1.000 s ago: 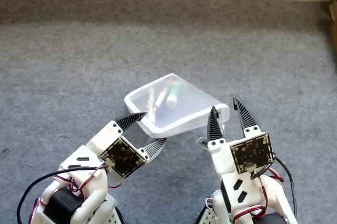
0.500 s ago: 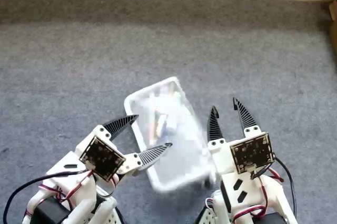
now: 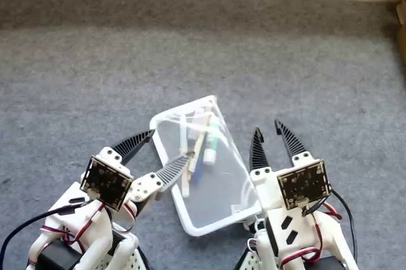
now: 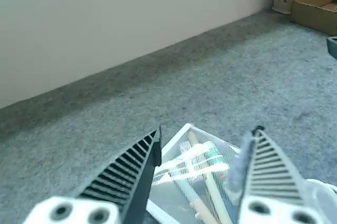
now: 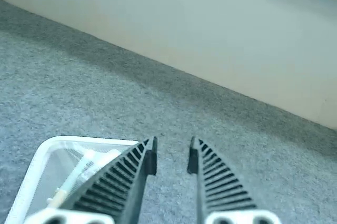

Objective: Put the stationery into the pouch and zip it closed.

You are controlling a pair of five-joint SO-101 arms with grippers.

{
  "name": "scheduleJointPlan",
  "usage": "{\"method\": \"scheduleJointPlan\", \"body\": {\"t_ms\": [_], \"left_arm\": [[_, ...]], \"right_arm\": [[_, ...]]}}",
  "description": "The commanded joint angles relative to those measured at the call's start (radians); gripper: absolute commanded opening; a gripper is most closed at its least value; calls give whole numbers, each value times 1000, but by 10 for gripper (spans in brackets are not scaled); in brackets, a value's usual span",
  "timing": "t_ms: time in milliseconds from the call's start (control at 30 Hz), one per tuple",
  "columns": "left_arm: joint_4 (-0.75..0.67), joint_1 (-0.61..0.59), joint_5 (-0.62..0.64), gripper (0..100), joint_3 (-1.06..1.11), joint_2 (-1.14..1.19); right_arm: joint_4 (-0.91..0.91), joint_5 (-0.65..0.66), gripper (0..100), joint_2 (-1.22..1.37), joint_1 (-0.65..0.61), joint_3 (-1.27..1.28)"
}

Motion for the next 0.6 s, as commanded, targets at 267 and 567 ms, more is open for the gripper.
{"method": "scheduleJointPlan", "body": {"t_ms": [267,567], "left_arm": [[-77,-303,5,11,-7,-10],[-80,-493,5,14,202,-10]], "right_arm": [[61,63,31,-5,-5,-127],[309,-38,30,-5,-5,-128]]}}
